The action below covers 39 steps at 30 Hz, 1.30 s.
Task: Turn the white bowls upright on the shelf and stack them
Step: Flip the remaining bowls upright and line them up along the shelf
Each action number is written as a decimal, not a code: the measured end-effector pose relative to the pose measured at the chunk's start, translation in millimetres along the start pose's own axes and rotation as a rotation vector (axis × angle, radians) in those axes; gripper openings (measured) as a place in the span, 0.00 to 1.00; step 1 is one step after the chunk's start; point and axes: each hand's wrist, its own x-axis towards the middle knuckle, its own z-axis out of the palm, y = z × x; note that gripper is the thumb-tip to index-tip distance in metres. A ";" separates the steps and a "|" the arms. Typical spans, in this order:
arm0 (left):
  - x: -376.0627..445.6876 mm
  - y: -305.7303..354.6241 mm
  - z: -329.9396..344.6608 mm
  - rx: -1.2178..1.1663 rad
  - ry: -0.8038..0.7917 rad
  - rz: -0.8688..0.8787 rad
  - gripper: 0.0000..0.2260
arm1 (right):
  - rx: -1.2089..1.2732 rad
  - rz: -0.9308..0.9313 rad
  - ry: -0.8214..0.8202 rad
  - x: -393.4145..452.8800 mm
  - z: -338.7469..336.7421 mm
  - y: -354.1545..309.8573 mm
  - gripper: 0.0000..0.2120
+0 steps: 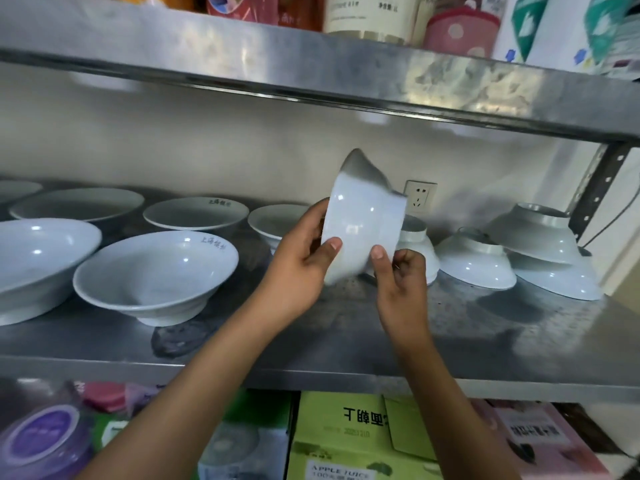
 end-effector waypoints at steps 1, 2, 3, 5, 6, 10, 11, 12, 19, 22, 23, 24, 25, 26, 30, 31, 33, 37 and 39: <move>-2.5 1.4 -3.9 0.090 -0.017 0.052 0.21 | -0.049 0.012 -0.043 -0.9 -1.4 3.1 0.26; -5.0 0.9 -8.3 0.202 -0.021 0.114 0.21 | -0.103 0.024 -0.076 -0.7 -3.9 7.1 0.32; -7.6 -0.4 -12.7 0.327 -0.017 0.183 0.21 | -0.161 0.030 -0.111 -0.1 -7.9 10.0 0.38; -14.6 -4.9 -20.9 0.542 -0.034 0.303 0.21 | -0.249 0.050 -0.222 0.8 -16.4 11.1 0.50; -18.6 -6.6 -23.7 0.624 -0.073 0.327 0.24 | -0.287 0.069 -0.286 1.3 -20.7 10.0 0.53; -33.9 -13.9 -30.8 0.909 -0.242 0.401 0.32 | -0.444 0.023 -0.409 3.5 -32.8 6.6 0.47; -37.3 -15.3 -32.8 0.971 -0.259 0.416 0.33 | -0.492 0.008 -0.387 6.1 -35.1 8.3 0.43; -40.5 -16.7 -35.1 1.021 -0.267 0.428 0.33 | -0.537 0.005 -0.352 9.7 -37.2 10.8 0.40; -62.8 -19.7 -54.2 1.124 -0.269 0.419 0.32 | -0.704 0.087 -0.190 32.6 -44.2 17.6 0.31; -66.5 -20.5 -57.0 1.144 -0.281 0.398 0.33 | -0.751 0.119 -0.196 35.1 -39.4 18.3 0.30; -68.8 -21.2 -56.9 1.148 -0.286 0.384 0.33 | -0.756 0.117 -0.194 35.7 -37.0 19.8 0.30; -71.7 -21.9 -57.2 1.152 -0.293 0.372 0.33 | -0.756 0.113 -0.195 35.7 -34.3 22.0 0.29; -75.0 -22.7 -57.5 1.158 -0.302 0.367 0.33 | -0.753 0.111 -0.195 35.3 -32.0 24.0 0.29; -78.0 -23.6 -58.4 1.167 -0.310 0.368 0.34 | -0.751 0.114 -0.193 34.4 -30.3 26.3 0.29; -85.0 -23.5 -60.6 1.218 -0.323 0.378 0.35 | -0.730 0.160 -0.180 28.7 -25.7 31.0 0.30; -86.4 -23.1 -60.2 1.227 -0.329 0.375 0.35 | -0.737 0.166 -0.181 26.1 -24.7 30.9 0.30; -87.4 -23.0 -60.3 1.246 -0.333 0.367 0.34 | -0.751 0.170 -0.186 21.8 -23.3 30.5 0.30; -84.6 -24.5 -67.7 1.238 -0.313 0.340 0.34 | -0.753 0.173 -0.190 13.7 -19.8 25.9 0.29; -84.8 -23.2 -68.1 1.219 -0.331 0.316 0.34 | -0.754 0.170 -0.199 9.4 -19.6 23.6 0.29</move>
